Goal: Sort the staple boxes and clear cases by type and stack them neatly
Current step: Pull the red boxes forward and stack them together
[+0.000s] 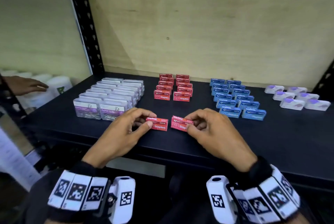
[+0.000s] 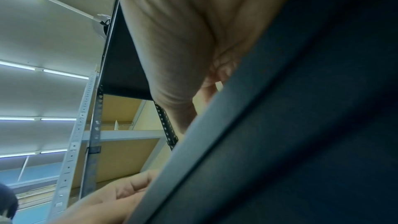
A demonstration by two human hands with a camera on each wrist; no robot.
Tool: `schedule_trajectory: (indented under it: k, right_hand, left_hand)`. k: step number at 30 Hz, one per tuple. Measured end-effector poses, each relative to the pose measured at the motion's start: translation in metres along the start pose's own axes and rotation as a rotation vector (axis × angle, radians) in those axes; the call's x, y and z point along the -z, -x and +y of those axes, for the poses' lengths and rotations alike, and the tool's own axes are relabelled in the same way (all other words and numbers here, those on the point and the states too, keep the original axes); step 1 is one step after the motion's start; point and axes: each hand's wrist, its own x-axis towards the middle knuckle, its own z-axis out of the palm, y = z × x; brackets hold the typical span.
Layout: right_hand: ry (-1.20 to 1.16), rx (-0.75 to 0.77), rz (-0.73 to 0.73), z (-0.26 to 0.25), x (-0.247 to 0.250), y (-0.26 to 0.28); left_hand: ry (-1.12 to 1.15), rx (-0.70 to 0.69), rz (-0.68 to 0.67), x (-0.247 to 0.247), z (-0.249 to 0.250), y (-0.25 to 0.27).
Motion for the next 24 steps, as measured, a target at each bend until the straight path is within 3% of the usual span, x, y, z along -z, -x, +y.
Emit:
schedule_trajectory:
  k: [11, 24]
  right_hand:
    - [-0.194, 0.030, -0.019, 0.0068, -0.0067, 0.0079]
    - [-0.172, 0.029, -0.002, 0.0068, -0.0091, 0.0075]
  left_hand:
    - [0.046, 0.000, 0.007, -0.0022, 0.0000, 0.0031]
    - [0.035, 0.017, 0.035, -0.0035, 0.0027, 0.0033]
